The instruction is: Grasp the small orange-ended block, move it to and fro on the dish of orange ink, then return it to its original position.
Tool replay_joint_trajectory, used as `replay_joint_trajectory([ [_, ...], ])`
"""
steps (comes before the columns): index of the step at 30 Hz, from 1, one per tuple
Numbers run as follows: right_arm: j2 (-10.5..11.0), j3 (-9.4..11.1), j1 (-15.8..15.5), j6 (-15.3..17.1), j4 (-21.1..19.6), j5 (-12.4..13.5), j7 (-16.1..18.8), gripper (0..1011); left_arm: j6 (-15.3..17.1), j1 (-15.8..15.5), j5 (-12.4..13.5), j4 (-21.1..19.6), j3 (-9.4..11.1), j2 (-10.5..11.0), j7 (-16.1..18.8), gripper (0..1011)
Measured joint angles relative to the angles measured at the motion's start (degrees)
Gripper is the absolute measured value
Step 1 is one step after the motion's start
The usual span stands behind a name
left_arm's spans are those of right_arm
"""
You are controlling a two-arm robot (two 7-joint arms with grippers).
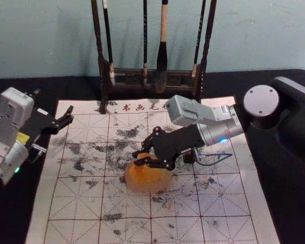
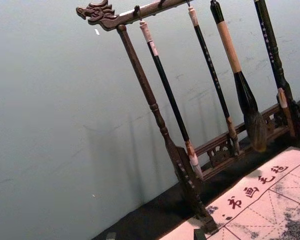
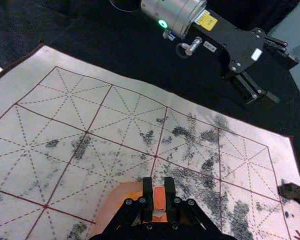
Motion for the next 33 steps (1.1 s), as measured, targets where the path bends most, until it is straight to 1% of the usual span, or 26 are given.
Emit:
replay_joint_trajectory([
  [3, -0.42, 0.17, 0.27, -0.19, 0.80, -0.29, -0.26, 134, 0.00, 0.00, 0.00, 0.00, 0.00, 0.00, 0.00, 1001],
  [10, -0.36, 0.48, 0.33, -0.26, 0.96, -0.67, -0.63, 133, 0.00, 0.00, 0.00, 0.00, 0.00, 0.00, 0.00, 1001],
  [33, 1.71, 1.37, -0.48, 0.74, -0.98, -1.27, -1.27, 133, 0.00, 0.00, 0.00, 0.00, 0.00, 0.00, 0.00, 1001],
])
